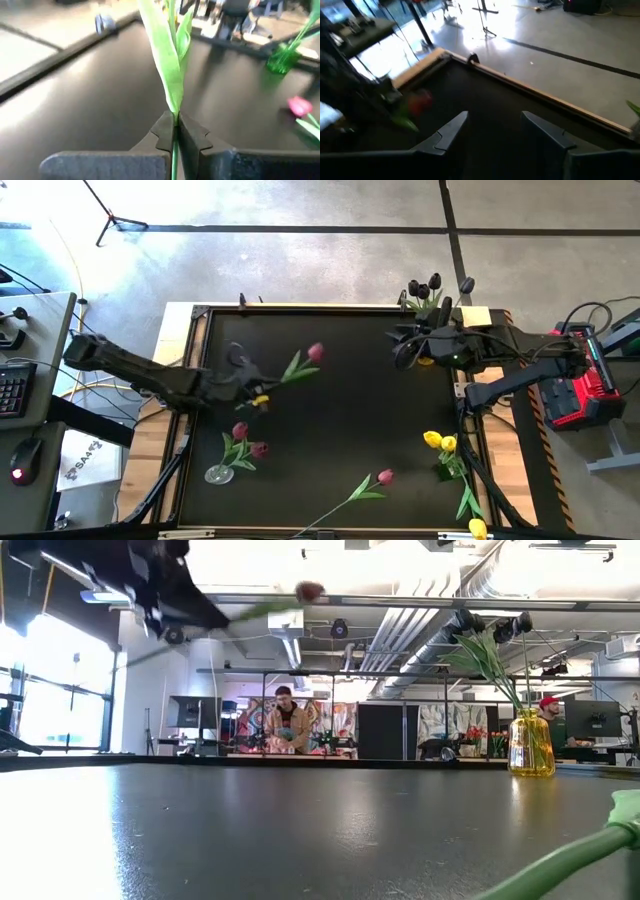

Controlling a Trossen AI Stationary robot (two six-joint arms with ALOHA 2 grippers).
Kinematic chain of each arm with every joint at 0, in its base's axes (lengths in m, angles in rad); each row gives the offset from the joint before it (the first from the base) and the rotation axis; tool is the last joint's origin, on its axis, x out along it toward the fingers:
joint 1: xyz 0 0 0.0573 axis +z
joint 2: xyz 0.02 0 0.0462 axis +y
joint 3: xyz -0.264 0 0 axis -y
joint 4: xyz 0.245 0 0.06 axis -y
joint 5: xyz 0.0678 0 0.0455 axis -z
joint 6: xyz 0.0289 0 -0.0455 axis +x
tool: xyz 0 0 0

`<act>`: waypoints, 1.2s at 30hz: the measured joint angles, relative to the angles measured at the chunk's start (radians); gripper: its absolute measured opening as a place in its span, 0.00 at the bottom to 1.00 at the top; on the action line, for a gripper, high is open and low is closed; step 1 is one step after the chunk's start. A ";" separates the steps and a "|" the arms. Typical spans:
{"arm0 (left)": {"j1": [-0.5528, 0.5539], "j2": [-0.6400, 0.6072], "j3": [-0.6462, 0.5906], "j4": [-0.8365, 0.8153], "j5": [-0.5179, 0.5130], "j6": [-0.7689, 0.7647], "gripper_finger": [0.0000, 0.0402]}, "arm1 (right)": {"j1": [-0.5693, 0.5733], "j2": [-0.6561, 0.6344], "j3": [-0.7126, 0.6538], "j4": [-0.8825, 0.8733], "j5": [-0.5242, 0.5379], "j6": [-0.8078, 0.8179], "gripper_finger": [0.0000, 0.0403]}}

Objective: Sort flowers into vase by color
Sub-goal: Put the top red flower into the transparent vase

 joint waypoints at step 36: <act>-0.319 -0.654 -0.092 0.121 0.261 0.332 0.00 | 0.207 0.122 0.000 -0.088 0.165 0.507 0.42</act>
